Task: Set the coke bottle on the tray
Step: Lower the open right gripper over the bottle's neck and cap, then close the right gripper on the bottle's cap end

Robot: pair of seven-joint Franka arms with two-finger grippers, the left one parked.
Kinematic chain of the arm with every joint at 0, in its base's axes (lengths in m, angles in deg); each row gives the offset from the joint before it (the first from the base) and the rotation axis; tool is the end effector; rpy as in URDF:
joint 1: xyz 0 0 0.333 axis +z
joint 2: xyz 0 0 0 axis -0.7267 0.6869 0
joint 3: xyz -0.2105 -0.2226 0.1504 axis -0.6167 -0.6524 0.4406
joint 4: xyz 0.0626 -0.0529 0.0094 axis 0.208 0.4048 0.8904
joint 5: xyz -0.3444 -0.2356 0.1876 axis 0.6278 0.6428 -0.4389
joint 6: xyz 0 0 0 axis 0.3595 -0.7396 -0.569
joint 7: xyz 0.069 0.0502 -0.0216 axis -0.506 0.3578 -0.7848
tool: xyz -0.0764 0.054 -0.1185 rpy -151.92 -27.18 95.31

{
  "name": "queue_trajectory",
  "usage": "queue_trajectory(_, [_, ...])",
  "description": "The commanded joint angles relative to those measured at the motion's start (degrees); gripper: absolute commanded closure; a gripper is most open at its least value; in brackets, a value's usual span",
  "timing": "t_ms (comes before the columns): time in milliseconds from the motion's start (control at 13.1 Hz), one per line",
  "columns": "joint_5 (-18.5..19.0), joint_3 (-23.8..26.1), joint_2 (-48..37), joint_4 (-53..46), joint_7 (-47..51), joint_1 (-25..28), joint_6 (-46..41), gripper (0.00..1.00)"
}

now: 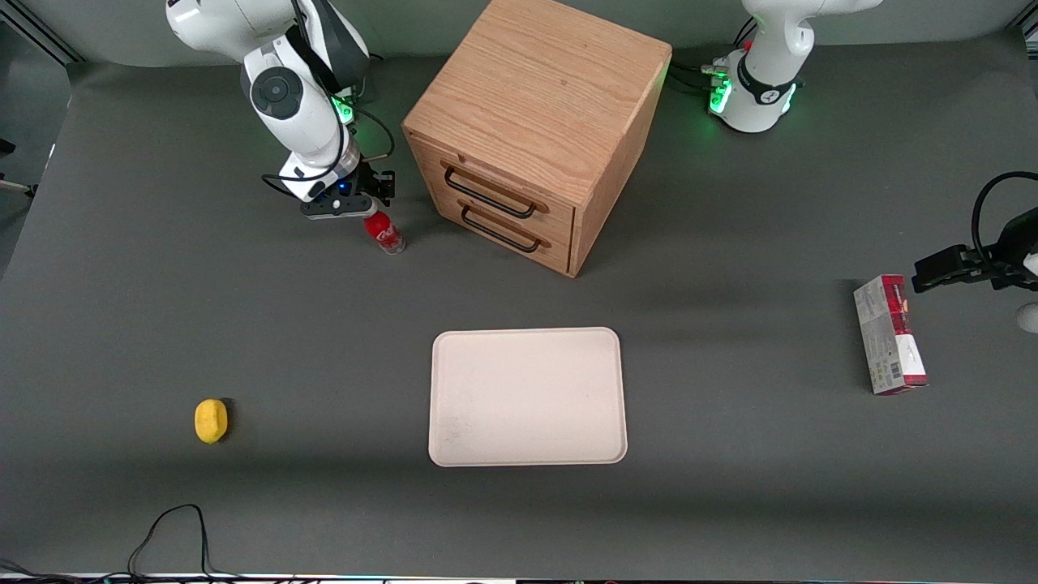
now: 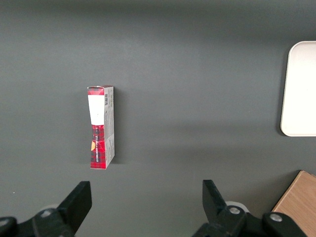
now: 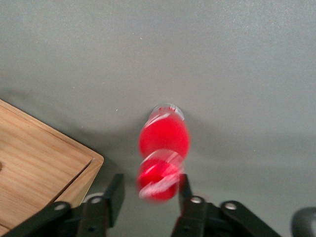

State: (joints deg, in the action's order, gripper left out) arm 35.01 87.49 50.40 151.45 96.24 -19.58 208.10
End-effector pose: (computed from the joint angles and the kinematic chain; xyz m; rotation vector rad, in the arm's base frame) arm 0.3753 0.2382 0.2533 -3.1027 -0.0155 0.1575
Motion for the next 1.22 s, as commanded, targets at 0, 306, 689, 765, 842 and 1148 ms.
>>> queue_trajectory(0, [-1.32,-0.39,0.19,-0.22,0.00,0.39,0.88,0.00])
queue_trajectory(306, [-0.97,-1.44,0.19,-1.53,-0.44,0.12,0.45,0.00])
queue_trajectory(689, [-0.71,-5.57,0.54,-7.51,-5.10,0.12,-6.32,0.00])
queue_trajectory(765, [-0.62,-5.57,0.63,-7.52,-5.10,0.12,-6.32,0.00])
queue_trajectory(842, [-0.62,-5.57,0.98,-7.52,-5.01,0.21,-6.32,0.00])
queue_trajectory(1148, [-0.53,-5.31,0.89,-5.51,-4.93,2.48,-5.19,0.00])
